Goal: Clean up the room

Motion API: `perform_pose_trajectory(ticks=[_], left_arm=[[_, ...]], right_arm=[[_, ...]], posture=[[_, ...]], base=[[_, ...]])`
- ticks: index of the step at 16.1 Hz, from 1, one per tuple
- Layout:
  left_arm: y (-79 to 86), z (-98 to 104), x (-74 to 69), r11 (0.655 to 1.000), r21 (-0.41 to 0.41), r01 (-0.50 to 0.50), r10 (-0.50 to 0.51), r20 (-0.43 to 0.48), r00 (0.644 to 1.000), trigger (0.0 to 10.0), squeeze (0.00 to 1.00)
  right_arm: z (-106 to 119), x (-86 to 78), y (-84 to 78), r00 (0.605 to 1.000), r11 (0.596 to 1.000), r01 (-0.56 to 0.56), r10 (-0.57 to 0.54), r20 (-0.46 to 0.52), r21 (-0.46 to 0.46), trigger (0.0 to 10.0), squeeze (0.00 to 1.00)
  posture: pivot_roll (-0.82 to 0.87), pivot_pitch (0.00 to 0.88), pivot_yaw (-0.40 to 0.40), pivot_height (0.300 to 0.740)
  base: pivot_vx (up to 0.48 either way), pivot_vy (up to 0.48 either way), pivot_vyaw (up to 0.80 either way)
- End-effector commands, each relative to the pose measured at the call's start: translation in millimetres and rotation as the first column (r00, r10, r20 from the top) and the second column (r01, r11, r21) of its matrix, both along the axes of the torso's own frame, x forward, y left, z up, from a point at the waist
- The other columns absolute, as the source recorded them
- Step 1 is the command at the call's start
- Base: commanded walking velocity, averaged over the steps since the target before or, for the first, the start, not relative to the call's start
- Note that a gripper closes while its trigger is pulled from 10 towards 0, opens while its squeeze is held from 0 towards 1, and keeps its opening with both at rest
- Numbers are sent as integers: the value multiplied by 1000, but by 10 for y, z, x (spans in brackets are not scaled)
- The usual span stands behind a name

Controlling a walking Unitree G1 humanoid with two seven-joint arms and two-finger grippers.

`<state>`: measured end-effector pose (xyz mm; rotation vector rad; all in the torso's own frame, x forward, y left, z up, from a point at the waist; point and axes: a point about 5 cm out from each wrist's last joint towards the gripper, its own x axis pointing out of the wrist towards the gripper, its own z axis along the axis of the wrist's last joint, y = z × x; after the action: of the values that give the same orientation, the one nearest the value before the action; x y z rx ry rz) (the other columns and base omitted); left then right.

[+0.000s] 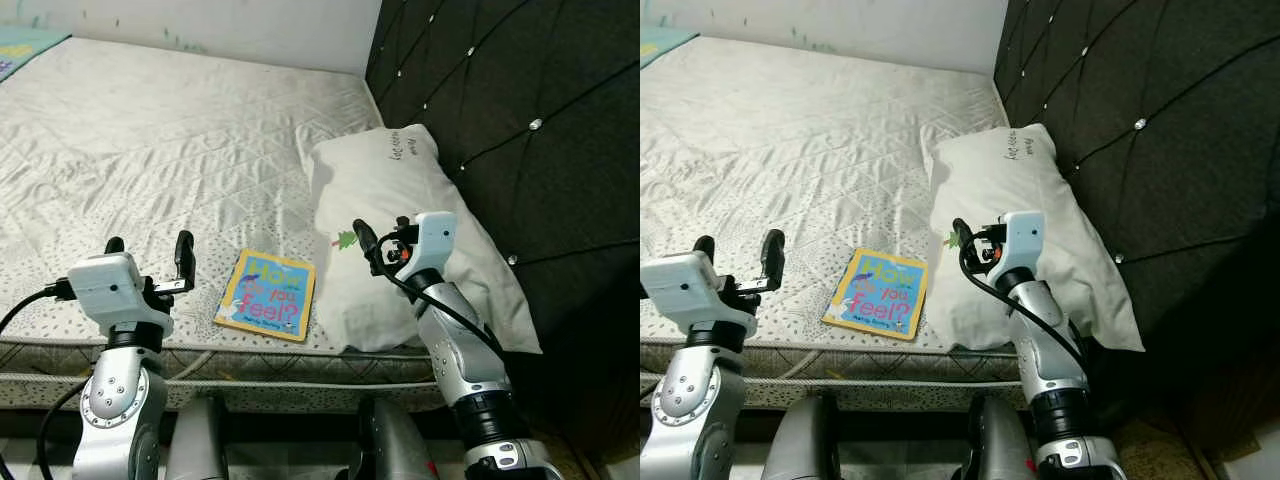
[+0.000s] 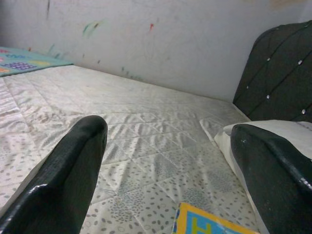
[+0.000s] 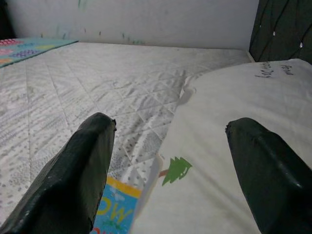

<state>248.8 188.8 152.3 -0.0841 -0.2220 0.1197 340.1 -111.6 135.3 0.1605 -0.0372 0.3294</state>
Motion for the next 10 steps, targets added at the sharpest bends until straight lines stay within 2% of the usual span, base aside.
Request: perform_pose_trajectory(ticks=[1, 4, 6, 7, 10], left_arm=[[-42, 25, 24, 1000, 1, 5, -5, 17, 1000, 10000, 0], [-83, -126, -11, 1000, -4, -18, 18, -21, 1000, 10000, 0], [-25, -145, 32, 998, 11, -61, 62, -31, 998, 10000, 0], [-8, -168, 55, 998, -2, -61, 61, -48, 997, 10000, 0], [-95, -197, 75, 1000, 31, -2, 4, -64, 998, 10000, 0]], right_arm=[[62, 36, -32, 1000, 1000, 6, -6, 22, 13, 10000, 0], [-38, -11, -65, 999, 998, 39, -38, -13, 44, 10000, 0], [-91, -54, -70, 998, 996, 60, -59, -26, 59, 10000, 0], [-111, -67, -58, 997, 996, 66, -64, -30, 64, 10000, 0], [-197, -137, -58, 996, 995, 82, -79, -44, 58, 10000, 0]], posture=[[113, 0, -114, 628], [104, 0, -108, 665], [102, 0, -89, 689], [92, 0, -76, 703], [88, 0, -55, 736]], base=[[0, 0, 0], [0, 0, 0], [0, 0, 0], [0, 0, 0], [0, 0, 0]])
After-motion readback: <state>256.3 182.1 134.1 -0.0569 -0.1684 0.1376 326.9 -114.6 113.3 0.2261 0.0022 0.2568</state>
